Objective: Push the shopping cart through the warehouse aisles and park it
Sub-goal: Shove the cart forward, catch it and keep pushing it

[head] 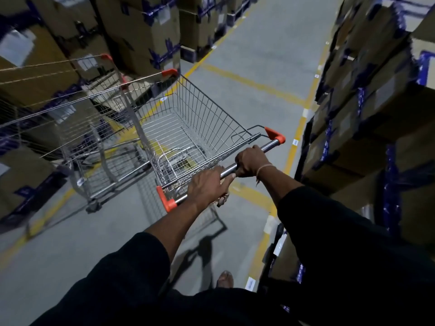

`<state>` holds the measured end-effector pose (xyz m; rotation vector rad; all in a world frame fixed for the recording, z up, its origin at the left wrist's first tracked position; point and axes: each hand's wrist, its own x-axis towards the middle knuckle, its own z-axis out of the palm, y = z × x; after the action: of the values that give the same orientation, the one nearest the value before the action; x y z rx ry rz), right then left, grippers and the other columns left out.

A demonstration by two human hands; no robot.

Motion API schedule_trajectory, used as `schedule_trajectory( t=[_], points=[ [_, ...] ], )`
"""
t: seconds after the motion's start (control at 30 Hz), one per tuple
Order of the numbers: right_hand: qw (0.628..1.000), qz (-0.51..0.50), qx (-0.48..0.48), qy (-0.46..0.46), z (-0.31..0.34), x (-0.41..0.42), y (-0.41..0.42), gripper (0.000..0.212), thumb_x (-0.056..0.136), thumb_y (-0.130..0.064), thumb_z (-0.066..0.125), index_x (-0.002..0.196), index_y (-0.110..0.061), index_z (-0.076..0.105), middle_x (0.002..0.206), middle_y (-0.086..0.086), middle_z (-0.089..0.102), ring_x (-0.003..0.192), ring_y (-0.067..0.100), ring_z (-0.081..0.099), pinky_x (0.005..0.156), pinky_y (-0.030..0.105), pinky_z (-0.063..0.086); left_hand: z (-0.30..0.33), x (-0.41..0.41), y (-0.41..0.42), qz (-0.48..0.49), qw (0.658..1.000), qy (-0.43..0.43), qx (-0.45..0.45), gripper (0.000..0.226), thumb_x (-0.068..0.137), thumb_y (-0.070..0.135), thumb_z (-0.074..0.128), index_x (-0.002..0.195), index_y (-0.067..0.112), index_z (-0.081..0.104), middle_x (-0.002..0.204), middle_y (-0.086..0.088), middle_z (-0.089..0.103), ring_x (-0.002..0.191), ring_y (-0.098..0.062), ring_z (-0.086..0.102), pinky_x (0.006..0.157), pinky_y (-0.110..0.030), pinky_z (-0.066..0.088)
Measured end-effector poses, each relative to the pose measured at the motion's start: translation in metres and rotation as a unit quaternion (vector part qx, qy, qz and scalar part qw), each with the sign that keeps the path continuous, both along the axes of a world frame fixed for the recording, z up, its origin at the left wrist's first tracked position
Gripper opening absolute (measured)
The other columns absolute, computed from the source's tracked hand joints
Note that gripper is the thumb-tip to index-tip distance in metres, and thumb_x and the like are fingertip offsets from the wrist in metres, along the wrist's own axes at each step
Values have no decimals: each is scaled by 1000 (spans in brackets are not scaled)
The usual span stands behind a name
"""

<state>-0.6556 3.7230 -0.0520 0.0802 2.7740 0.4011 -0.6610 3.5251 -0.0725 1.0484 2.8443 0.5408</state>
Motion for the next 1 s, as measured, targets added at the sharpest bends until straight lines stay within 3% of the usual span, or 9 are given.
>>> schedule_trajectory(
  t=[0.23,0.33,0.53,0.77,0.9,1.0],
  points=[
    [999,-36,-16,15,2,13,-30,47,86,-67,62,93,-22,72,95,3,72,95,27,68,92,37,42,7,-8,-32,-60,997,0,-47,47,98,63,48,121,24,60,107,-12,72,102,-37,67,76,-37,44],
    [998,-56,-25,24,4,17,-49,54,84,-71,61,92,-20,73,91,5,73,90,29,69,84,36,47,5,-19,-53,-102,994,4,-29,41,98,59,51,119,26,61,101,-10,73,98,-37,68,79,-38,49],
    [992,-113,-40,26,5,29,-92,59,84,-72,61,95,-16,74,91,9,73,85,32,69,68,32,45,2,-47,-91,-187,981,-4,-42,41,97,69,44,98,29,54,93,-7,70,91,-35,66,71,-38,39],
    [978,-188,-89,31,5,39,-137,65,83,-76,59,92,-14,74,88,10,71,87,32,68,68,33,46,9,-80,-124,-255,965,16,-61,52,97,75,35,86,26,48,88,-6,70,87,-33,67,65,-34,37],
    [963,-242,-99,70,2,47,-160,65,79,-82,59,81,-19,70,71,4,59,80,31,68,67,33,49,12,-97,-137,-269,958,15,-96,65,88,87,28,84,27,51,71,6,55,82,-29,67,67,-34,38],
    [952,-277,-103,80,1,50,-184,66,78,-84,57,69,-19,60,64,1,54,74,30,66,67,33,50,9,-109,-148,-262,958,45,-110,78,80,97,22,77,26,55,77,-1,68,82,-28,69,74,-36,48]
  ],
)
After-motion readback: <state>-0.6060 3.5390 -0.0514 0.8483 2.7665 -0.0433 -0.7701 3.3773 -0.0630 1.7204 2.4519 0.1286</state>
